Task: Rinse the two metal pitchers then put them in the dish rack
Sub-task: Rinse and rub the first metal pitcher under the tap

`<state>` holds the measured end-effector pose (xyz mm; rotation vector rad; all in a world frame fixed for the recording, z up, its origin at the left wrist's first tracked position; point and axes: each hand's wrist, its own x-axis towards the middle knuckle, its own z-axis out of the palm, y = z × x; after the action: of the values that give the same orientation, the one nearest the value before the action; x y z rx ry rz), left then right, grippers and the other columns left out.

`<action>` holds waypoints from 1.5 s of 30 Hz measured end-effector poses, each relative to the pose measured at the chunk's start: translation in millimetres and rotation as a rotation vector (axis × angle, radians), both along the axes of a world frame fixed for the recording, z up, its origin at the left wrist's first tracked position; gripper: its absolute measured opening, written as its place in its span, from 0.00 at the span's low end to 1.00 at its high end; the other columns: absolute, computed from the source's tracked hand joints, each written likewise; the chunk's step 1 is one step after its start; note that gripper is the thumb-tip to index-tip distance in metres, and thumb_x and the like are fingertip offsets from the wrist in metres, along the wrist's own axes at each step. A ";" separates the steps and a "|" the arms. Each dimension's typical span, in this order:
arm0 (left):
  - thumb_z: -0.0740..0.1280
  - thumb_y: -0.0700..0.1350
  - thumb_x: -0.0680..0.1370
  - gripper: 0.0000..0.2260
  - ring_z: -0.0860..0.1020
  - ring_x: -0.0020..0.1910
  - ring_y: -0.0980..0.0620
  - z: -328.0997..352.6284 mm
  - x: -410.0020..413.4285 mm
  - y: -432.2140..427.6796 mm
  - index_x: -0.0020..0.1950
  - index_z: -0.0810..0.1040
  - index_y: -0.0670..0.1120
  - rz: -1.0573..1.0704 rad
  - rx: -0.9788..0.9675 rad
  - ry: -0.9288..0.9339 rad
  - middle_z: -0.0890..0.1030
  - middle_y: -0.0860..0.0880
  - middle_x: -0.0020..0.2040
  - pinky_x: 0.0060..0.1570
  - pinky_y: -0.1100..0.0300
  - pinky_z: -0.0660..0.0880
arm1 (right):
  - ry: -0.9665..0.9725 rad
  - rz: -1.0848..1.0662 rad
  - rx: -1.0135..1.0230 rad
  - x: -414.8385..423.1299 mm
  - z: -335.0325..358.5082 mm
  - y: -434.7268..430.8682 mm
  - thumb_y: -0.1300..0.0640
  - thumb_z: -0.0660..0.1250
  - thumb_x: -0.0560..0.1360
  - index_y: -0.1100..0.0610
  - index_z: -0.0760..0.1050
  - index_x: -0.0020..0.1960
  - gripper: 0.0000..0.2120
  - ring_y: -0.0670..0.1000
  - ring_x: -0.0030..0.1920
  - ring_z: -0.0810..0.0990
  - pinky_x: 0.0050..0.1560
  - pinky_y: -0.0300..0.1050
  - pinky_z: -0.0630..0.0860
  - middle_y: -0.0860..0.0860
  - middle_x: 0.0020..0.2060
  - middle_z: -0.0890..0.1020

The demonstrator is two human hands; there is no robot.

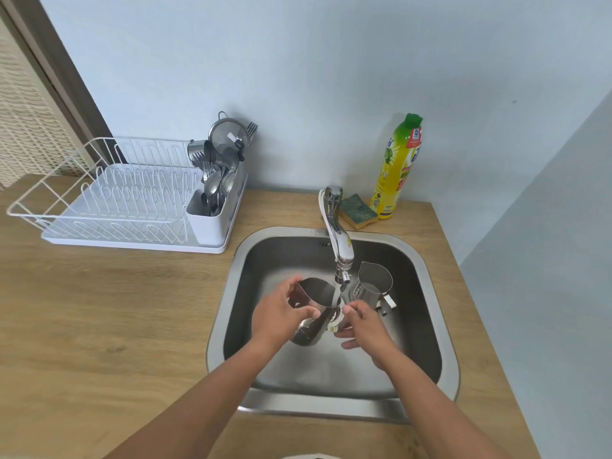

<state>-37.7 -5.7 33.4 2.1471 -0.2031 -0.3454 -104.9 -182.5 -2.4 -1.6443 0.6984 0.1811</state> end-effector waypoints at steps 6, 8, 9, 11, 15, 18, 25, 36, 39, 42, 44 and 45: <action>0.82 0.47 0.60 0.21 0.83 0.48 0.61 -29.4 -5.7 2.4 0.51 0.81 0.57 0.005 -0.109 0.269 0.86 0.62 0.43 0.62 0.53 0.76 | 0.079 0.040 -0.101 -18.7 -2.2 -7.4 0.50 0.60 0.81 0.51 0.72 0.48 0.06 0.55 0.35 0.82 0.32 0.45 0.77 0.55 0.38 0.76; 0.82 0.43 0.60 0.23 0.84 0.49 0.58 -35.8 -9.8 -0.5 0.52 0.80 0.54 0.008 -0.183 0.349 0.86 0.58 0.45 0.62 0.52 0.77 | 0.077 0.042 -0.158 -23.1 0.2 -13.9 0.50 0.61 0.80 0.53 0.74 0.49 0.07 0.53 0.33 0.80 0.32 0.44 0.76 0.53 0.37 0.76; 0.81 0.40 0.62 0.26 0.84 0.50 0.56 -37.1 -11.5 -3.1 0.57 0.79 0.51 0.000 -0.213 0.387 0.86 0.55 0.48 0.60 0.54 0.78 | 0.072 0.043 -0.190 -24.9 2.5 -17.2 0.51 0.62 0.80 0.54 0.74 0.50 0.07 0.52 0.32 0.78 0.32 0.44 0.75 0.52 0.37 0.76; 0.80 0.35 0.65 0.29 0.83 0.51 0.55 -41.1 -14.0 -8.3 0.63 0.75 0.45 -0.020 -0.256 0.441 0.85 0.51 0.55 0.47 0.65 0.79 | 0.050 0.046 -0.245 -27.9 6.8 -23.6 0.52 0.63 0.79 0.55 0.75 0.48 0.07 0.52 0.33 0.77 0.33 0.45 0.74 0.53 0.37 0.77; 0.78 0.32 0.65 0.30 0.82 0.57 0.49 -47.9 -15.4 -20.9 0.63 0.72 0.46 -0.042 -0.292 0.468 0.82 0.47 0.60 0.42 0.64 0.78 | -0.008 0.052 -0.370 -33.3 12.8 -35.4 0.50 0.66 0.78 0.49 0.74 0.41 0.07 0.53 0.37 0.77 0.42 0.55 0.78 0.55 0.40 0.79; 0.78 0.30 0.63 0.31 0.80 0.62 0.50 -47.8 -12.3 -29.6 0.60 0.73 0.49 -0.048 -0.316 0.437 0.82 0.48 0.60 0.62 0.51 0.77 | -0.024 0.028 -0.394 -35.4 18.5 -38.7 0.52 0.66 0.78 0.53 0.76 0.43 0.07 0.54 0.38 0.78 0.46 0.59 0.79 0.58 0.41 0.80; 0.77 0.28 0.62 0.32 0.78 0.61 0.58 -25.9 -3.2 -33.4 0.59 0.73 0.52 -0.056 -0.291 0.248 0.82 0.53 0.58 0.54 0.68 0.76 | -0.076 -0.051 -0.313 -28.7 22.3 -36.0 0.57 0.66 0.78 0.52 0.75 0.41 0.07 0.56 0.42 0.78 0.50 0.59 0.80 0.56 0.40 0.79; 0.80 0.47 0.66 0.33 0.78 0.58 0.57 9.4 4.9 -10.0 0.67 0.71 0.58 -0.021 0.017 -0.092 0.80 0.60 0.61 0.54 0.61 0.73 | -0.152 -0.084 -0.076 6.1 22.2 -14.2 0.60 0.64 0.80 0.58 0.76 0.48 0.03 0.53 0.49 0.82 0.42 0.46 0.82 0.60 0.47 0.82; 0.79 0.50 0.66 0.31 0.76 0.50 0.60 15.8 4.3 -0.9 0.65 0.72 0.59 0.004 0.037 -0.092 0.80 0.62 0.53 0.50 0.63 0.70 | -0.120 -0.063 -0.057 12.3 21.6 -7.3 0.59 0.64 0.80 0.58 0.76 0.51 0.04 0.54 0.46 0.83 0.39 0.45 0.80 0.61 0.50 0.82; 0.79 0.51 0.65 0.28 0.74 0.45 0.66 17.2 2.5 6.8 0.62 0.74 0.60 0.020 0.013 -0.048 0.78 0.65 0.48 0.48 0.66 0.68 | -0.079 -0.031 -0.049 12.2 21.7 -3.2 0.57 0.63 0.80 0.58 0.76 0.53 0.06 0.56 0.41 0.84 0.39 0.49 0.80 0.60 0.45 0.81; 0.80 0.52 0.65 0.25 0.75 0.45 0.68 13.2 1.4 10.3 0.59 0.75 0.60 0.018 -0.004 -0.015 0.78 0.65 0.46 0.46 0.69 0.68 | -0.055 -0.011 -0.070 9.6 21.0 -1.7 0.56 0.62 0.80 0.57 0.75 0.51 0.05 0.56 0.38 0.84 0.37 0.49 0.79 0.57 0.42 0.80; 0.80 0.53 0.64 0.25 0.77 0.46 0.67 8.8 1.3 11.4 0.58 0.76 0.60 0.020 -0.013 0.002 0.80 0.64 0.46 0.47 0.69 0.69 | -0.038 0.001 -0.087 7.9 20.5 -1.6 0.56 0.62 0.81 0.56 0.75 0.50 0.05 0.56 0.37 0.83 0.36 0.48 0.79 0.56 0.41 0.79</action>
<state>-36.4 5.7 42.2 2.1344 -0.1823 -0.3339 -97.0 -184.1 18.0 -1.7271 0.6852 0.1210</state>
